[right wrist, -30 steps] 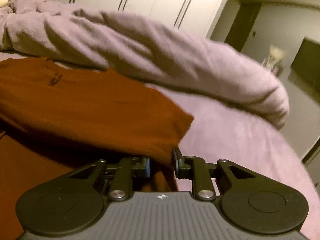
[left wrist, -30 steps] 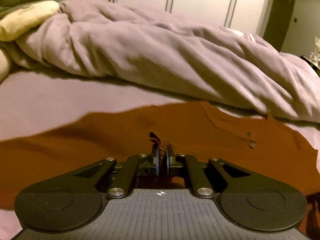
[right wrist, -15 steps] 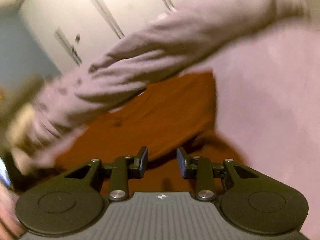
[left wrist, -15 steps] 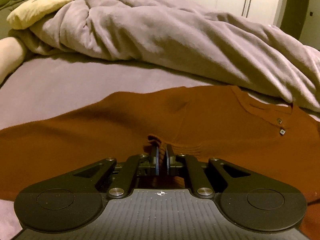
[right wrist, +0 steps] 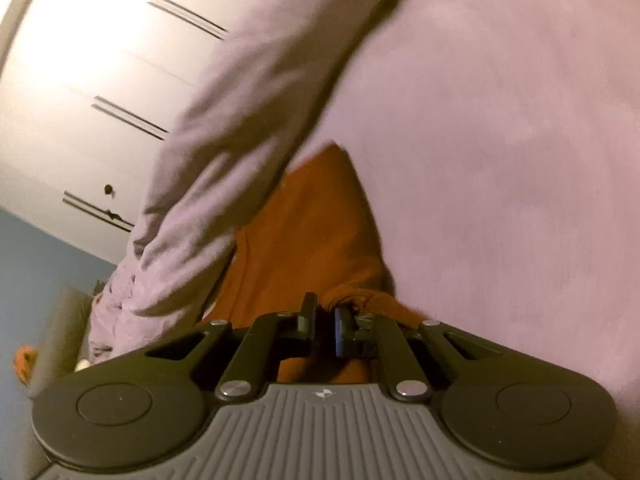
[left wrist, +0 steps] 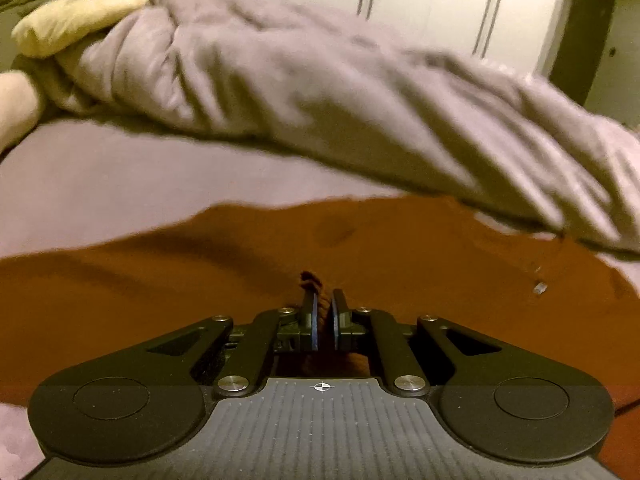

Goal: Fold small clothes

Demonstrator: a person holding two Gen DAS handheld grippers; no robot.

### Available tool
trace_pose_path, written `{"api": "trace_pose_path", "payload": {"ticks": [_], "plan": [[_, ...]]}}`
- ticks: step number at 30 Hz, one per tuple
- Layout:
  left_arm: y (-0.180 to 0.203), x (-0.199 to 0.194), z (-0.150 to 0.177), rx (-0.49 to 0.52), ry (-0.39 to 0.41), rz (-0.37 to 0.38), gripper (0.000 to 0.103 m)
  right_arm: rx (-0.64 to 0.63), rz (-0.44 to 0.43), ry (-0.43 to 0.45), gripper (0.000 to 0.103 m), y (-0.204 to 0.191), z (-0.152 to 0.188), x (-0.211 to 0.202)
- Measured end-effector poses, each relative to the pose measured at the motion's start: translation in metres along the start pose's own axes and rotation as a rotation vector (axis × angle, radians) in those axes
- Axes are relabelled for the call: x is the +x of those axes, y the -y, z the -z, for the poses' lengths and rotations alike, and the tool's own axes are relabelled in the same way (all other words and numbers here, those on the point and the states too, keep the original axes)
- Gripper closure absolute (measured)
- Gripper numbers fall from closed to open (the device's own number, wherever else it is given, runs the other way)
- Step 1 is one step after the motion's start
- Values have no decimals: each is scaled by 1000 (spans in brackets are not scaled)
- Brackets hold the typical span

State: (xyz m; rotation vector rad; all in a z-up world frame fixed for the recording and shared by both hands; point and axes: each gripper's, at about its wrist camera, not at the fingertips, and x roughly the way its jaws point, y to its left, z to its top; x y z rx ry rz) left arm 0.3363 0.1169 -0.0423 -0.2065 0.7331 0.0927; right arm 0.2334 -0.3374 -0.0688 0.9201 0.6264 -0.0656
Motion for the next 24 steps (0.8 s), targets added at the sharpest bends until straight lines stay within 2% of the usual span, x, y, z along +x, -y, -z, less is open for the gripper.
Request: {"api": "trace_pose_path", "payload": {"ticks": [2, 4, 6, 8, 9, 10, 11, 12, 16, 21, 24], "plan": [[4, -7, -2, 29, 64, 14, 94, -39, 0, 27, 96, -1, -1, -2], [8, -6, -1, 69, 99, 20, 94, -113, 41, 30, 96, -5, 1, 7], [9, 4, 3, 101, 54, -1, 90, -163, 92, 7, 98, -2, 7, 13], [8, 20, 11, 126, -45, -58, 85, -194, 94, 4, 99, 0, 9, 19], [6, 23, 16, 131, -69, -79, 75, -206, 99, -2, 99, -1, 9, 19], [4, 19, 20, 129, -53, -82, 69, -227, 110, -13, 99, -5, 8, 19], [3, 15, 21, 121, -45, -81, 58, -248, 120, -25, 98, -8, 7, 18], [0, 10, 20, 98, -44, -69, 51, -277, 133, -39, 98, -13, 6, 16], [-9, -3, 14, -8, -50, 14, 51, -362, 161, -79, 89, -28, 11, 4], [-4, 0, 8, 2, -76, 20, 56, -419, 159, -89, 89, -43, 19, -8], [3, 7, 10, 22, -99, 17, 56, -508, 157, -78, 89, -57, 30, -9]]}}
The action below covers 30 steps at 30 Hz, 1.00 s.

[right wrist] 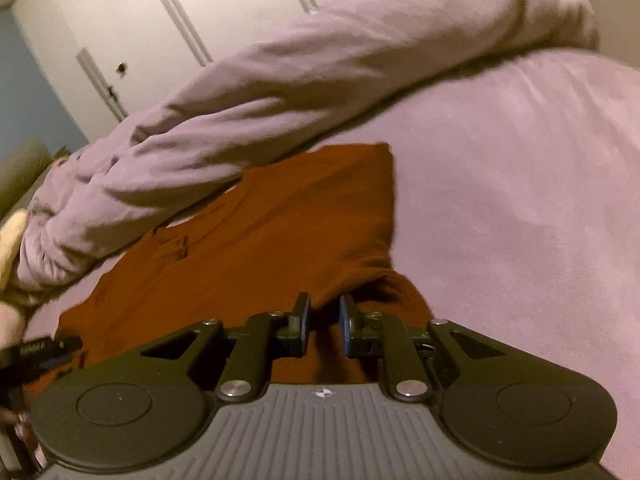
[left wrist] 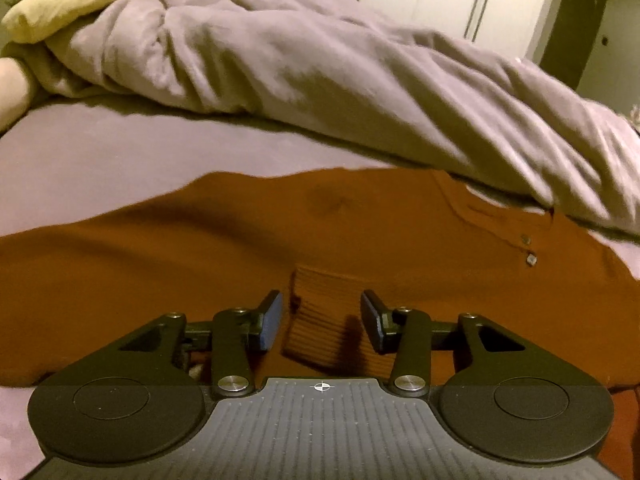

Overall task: Fold small clothes
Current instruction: 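Open the left tool to release the folded sleeve, then grasp the brown sleeve end with the left tool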

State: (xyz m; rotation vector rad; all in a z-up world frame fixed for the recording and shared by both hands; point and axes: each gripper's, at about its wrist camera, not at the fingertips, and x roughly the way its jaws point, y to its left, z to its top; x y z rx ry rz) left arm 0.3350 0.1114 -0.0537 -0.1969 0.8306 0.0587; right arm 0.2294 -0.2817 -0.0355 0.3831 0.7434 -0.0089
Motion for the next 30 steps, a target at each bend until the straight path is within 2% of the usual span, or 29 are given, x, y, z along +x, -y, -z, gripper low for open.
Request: {"api": "trace_pose_path", "payload": {"ticks": [2, 5, 8, 9, 12, 16, 20, 22, 23, 25, 27, 28, 29, 30], "plan": [[8, 9, 1, 31, -32, -31, 60, -50, -14, -16, 89, -11, 1, 4], [15, 13, 2, 68, -29, -61, 61, -93, -32, -35, 89, -25, 2, 12], [19, 17, 2, 98, -30, -82, 74, -120, -25, -31, 89, -34, 1, 16], [21, 18, 2, 106, -30, -92, 74, -126, -23, -34, 89, -35, 1, 18], [22, 23, 2, 112, -25, -104, 74, -155, 5, -50, 90, -37, 3, 31], [28, 28, 2, 142, -14, -129, 74, -257, 57, -33, 91, -47, 7, 44], [25, 32, -1, 132, -12, -129, 70, -379, 97, 6, 91, -55, 15, 52], [21, 28, -4, 111, -21, -124, 62, -406, 101, 17, 91, -56, 18, 53], [18, 25, -4, 87, -28, -134, 50, -409, 97, 13, 90, -56, 16, 52], [5, 11, -2, 14, -42, -116, 48, -409, 89, 2, 90, -54, 14, 48], [-16, -13, 6, -56, -22, -67, 37, -416, 119, -1, 87, -56, 13, 38], [-29, -28, 13, -89, -11, -59, 29, -420, 145, 10, 82, -57, 15, 31], [-41, -39, 19, -124, -2, -78, 13, -418, 166, 26, 78, -57, 19, 22], [-59, -53, 27, -168, 19, -106, 10, -402, 164, 31, 66, -56, 24, 12]]}}
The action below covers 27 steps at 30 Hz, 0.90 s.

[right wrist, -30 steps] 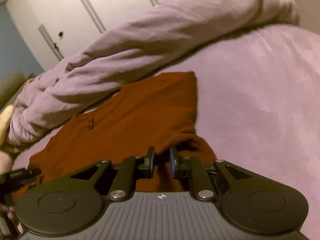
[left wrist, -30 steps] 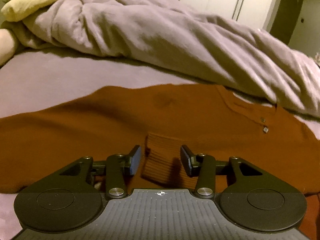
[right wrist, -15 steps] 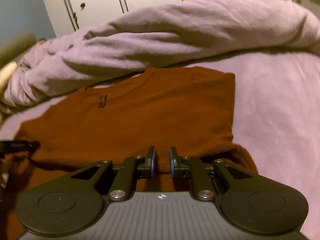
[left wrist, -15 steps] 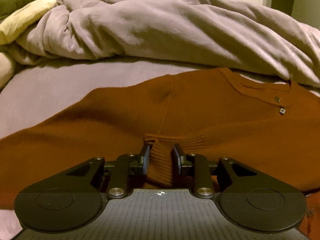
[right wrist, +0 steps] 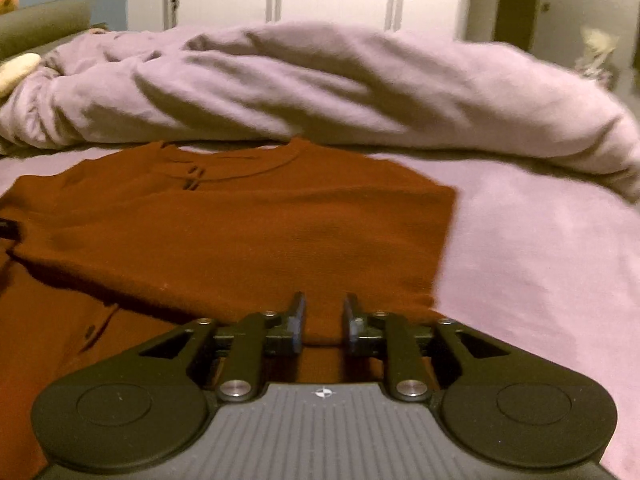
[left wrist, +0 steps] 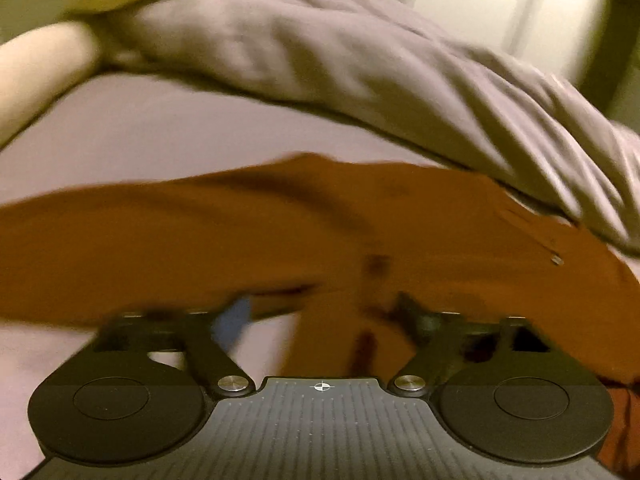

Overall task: Fold small clothes
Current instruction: 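Grasp the brown sleeve end with the left tool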

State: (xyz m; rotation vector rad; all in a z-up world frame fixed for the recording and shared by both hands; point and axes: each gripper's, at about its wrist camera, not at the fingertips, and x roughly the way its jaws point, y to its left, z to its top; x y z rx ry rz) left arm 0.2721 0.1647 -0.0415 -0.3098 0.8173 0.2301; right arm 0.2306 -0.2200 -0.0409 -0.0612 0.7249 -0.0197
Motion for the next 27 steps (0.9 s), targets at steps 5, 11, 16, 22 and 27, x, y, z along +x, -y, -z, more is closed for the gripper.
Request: {"api": "trace_pose_path", "payload": {"ticks": [5, 11, 16, 22, 27], "plan": [[-119, -23, 18, -324, -9, -43, 40, 49, -51, -3, 57, -4, 42, -43], [-206, -42, 21, -629, 65, -45, 63, 60, -52, -1, 57, -16, 65, -69], [-233, -39, 26, -736, 82, -28, 62, 75, -48, -20, 57, -20, 57, -69], [-252, -36, 25, -835, 119, -13, 61, 54, -45, -33, 57, -26, 58, -68], [-268, -37, 24, -849, 154, -53, 81, 60, -44, -33, 57, -23, 59, -68]]}}
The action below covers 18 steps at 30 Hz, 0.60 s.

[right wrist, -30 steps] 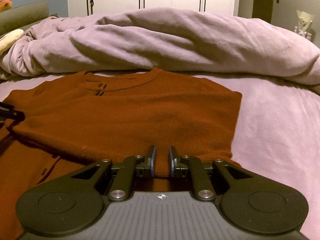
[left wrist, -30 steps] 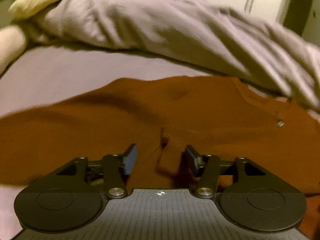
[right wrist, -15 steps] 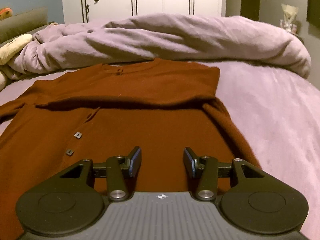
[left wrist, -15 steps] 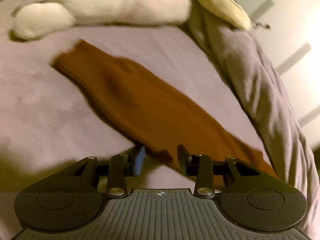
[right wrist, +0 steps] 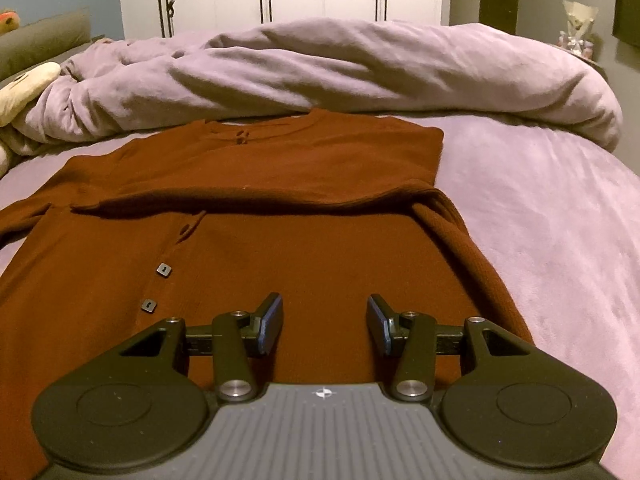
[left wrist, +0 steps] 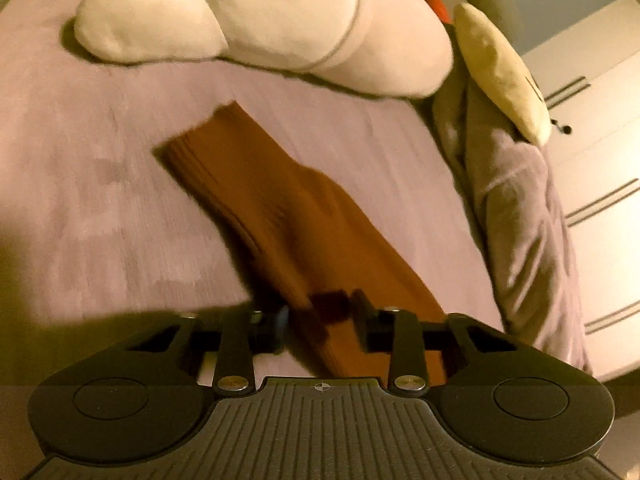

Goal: Fold small clothes

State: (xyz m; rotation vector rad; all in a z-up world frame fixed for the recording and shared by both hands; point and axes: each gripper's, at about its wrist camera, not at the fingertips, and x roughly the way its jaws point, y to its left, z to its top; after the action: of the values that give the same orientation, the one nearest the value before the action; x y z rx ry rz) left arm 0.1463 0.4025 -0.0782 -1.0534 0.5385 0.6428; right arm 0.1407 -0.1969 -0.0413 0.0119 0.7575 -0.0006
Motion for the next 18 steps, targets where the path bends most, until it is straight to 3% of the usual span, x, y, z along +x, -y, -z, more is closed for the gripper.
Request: {"api": "trace_pose_path", "payload": {"ticks": [4, 9, 18], "plan": [[13, -2, -5, 87, 15, -58, 94, -10, 15, 16, 58, 0, -1, -1], [66, -23, 13, 404, 113, -84, 94, 6, 24, 22, 61, 5, 0, -1], [172, -50, 98, 785, 134, 100, 95, 26, 10, 35, 61, 12, 0, -5]]}}
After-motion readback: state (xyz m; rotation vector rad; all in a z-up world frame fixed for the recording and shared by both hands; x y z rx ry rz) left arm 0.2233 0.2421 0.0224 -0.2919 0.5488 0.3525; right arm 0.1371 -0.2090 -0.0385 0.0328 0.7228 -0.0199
